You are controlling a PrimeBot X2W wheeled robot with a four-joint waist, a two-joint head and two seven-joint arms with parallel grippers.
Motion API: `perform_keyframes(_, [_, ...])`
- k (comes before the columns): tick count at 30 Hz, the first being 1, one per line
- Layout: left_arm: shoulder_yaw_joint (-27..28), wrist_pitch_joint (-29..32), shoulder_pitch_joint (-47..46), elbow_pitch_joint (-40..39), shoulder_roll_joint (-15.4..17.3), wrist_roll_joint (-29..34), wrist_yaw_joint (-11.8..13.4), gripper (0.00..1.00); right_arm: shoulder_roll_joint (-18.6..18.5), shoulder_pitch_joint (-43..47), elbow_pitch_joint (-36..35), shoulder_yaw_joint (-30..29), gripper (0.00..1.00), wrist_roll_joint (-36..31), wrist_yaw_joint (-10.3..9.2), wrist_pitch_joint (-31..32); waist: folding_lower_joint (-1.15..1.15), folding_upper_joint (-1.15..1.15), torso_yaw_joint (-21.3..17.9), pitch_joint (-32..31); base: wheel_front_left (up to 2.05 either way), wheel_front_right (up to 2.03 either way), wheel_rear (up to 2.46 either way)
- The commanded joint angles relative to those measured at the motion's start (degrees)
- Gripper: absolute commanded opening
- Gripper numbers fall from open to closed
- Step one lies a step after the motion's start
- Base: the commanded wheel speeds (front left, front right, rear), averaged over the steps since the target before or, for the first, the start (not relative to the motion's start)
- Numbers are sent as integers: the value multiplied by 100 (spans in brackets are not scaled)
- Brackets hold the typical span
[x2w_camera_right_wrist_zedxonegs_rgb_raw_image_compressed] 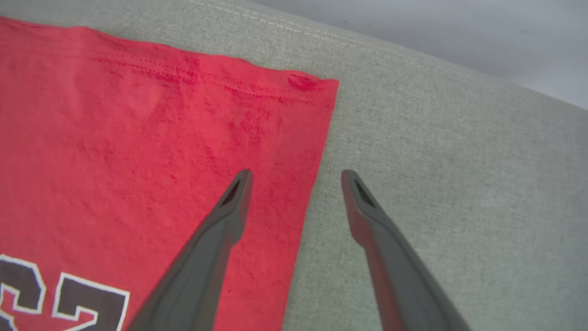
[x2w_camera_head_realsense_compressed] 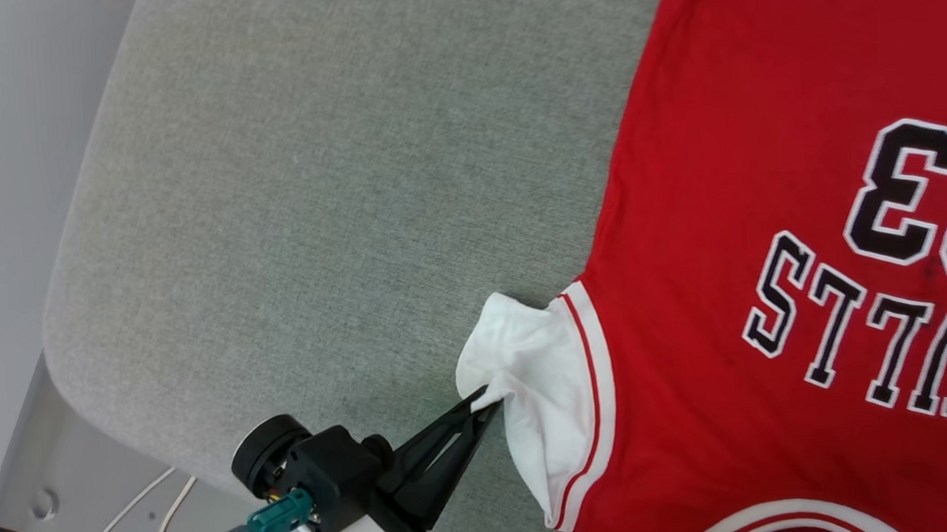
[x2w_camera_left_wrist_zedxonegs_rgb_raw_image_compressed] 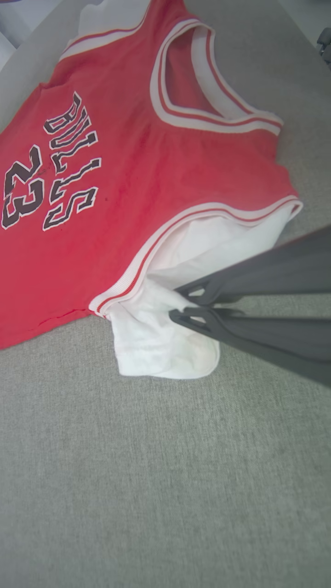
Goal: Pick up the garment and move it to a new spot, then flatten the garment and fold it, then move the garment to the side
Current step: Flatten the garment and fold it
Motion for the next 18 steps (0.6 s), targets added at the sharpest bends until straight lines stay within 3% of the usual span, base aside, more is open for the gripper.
perform_keyframes(1, [-24,-70,-118,12,-85,37,-36,0,0,-187,53,-20,100,-254,-2,90,-2,0,287,297,0,0,0])
perform_keyframes(8, [-94,-234,-280,115,-286,82,-83,0,99,-279,277,-303,100,-834,-2,285,-2,0,469,518,0,0,0])
perform_keyframes(13, [-115,-306,-312,197,-348,80,-98,0,267,50,335,-478,100,-875,-1,462,-2,0,496,570,0,0,0])
perform_keyframes(14, [-109,-319,-308,215,-352,79,-92,0,316,120,335,-535,91,-889,-1,544,-2,0,495,578,0,0,0])
perform_keyframes(15, [-102,-327,-309,230,-355,74,-87,0,323,205,311,-517,36,-899,-1,627,-2,0,493,584,0,0,0])
perform_keyframes(16, [-93,-343,-318,243,-354,68,-84,0,276,289,263,-458,0,-898,-1,686,-2,0,490,591,0,0,0])
perform_keyframes(18, [-96,-340,-359,271,-320,125,-84,0,193,328,198,-454,0,-848,-1,724,-2,0,477,600,0,0,0])
